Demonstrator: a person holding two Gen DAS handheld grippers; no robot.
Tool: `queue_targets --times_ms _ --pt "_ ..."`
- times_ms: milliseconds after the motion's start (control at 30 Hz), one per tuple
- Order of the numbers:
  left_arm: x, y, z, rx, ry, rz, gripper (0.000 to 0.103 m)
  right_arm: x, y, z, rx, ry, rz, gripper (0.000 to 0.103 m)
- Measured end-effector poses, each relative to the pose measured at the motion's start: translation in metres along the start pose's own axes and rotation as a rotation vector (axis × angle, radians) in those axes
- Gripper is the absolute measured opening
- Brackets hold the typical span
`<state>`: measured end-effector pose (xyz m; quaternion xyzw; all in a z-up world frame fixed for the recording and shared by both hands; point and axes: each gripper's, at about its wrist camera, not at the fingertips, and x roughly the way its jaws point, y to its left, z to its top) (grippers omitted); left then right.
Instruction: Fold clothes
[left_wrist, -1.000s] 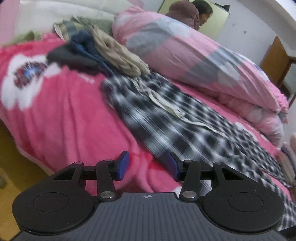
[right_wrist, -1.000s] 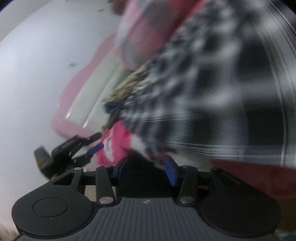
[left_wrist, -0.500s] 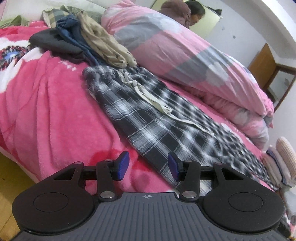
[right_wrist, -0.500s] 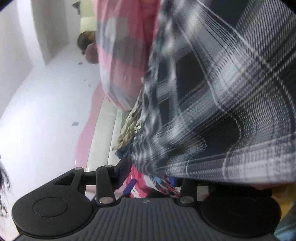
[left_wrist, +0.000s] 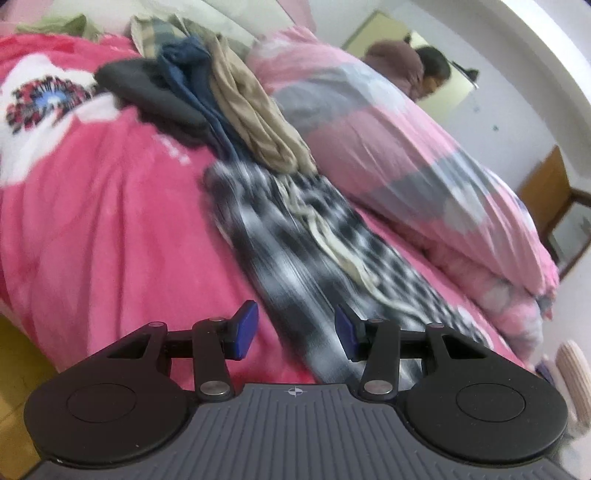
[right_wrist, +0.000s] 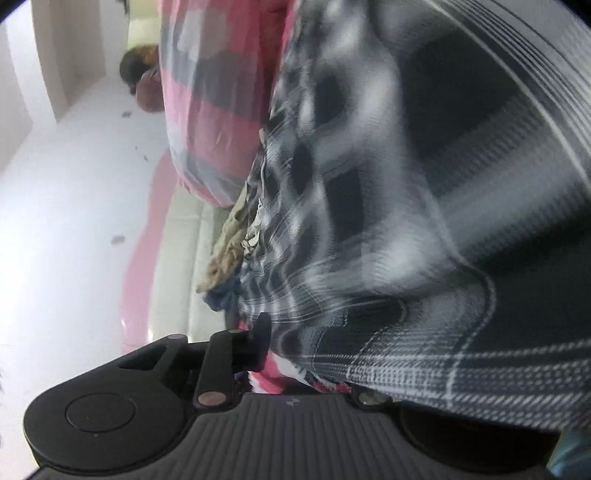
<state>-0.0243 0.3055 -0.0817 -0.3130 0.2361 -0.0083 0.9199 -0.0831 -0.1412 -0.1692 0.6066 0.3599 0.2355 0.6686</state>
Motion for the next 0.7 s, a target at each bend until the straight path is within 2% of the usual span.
queue_targets --times_ms 100,200,233,300,333,400,433,533,600,700 --pt "0.01 0.004 0.014 -0.016 -0.035 0.083 0.046 0.004 0.002 0.004 0.026 0.009 0.0 0.026" --pt "0.032 0.003 0.03 0.005 0.017 0.188 0.046 0.008 0.005 0.008 0.052 0.018 0.001 0.026" --pt "0.039 0.003 0.034 0.009 0.034 0.208 0.046 0.008 0.004 0.008 0.056 0.019 -0.002 0.026" --pt "0.049 0.006 0.04 -0.018 0.018 0.219 0.045 0.01 0.009 0.008 0.032 0.016 -0.013 0.022" --pt "0.054 0.006 0.042 -0.013 0.006 0.231 0.041 0.009 0.011 0.008 0.01 0.012 -0.021 0.016" --pt "0.062 0.004 0.046 0.015 -0.012 0.265 0.013 0.007 0.017 0.007 -0.035 0.004 -0.037 0.01" --pt "0.066 0.001 0.048 0.027 -0.012 0.265 0.002 0.007 0.022 0.009 -0.061 -0.005 -0.039 0.007" --pt "0.071 -0.008 0.052 0.041 -0.043 0.242 0.001 0.005 0.04 0.015 -0.148 -0.036 -0.042 0.004" --pt "0.071 -0.02 0.055 0.063 -0.084 0.209 0.001 0.003 0.054 0.022 -0.218 -0.058 -0.051 0.003" --pt "0.079 -0.037 0.066 0.076 -0.104 0.157 0.001 0.001 0.077 0.037 -0.31 -0.105 -0.06 0.003"
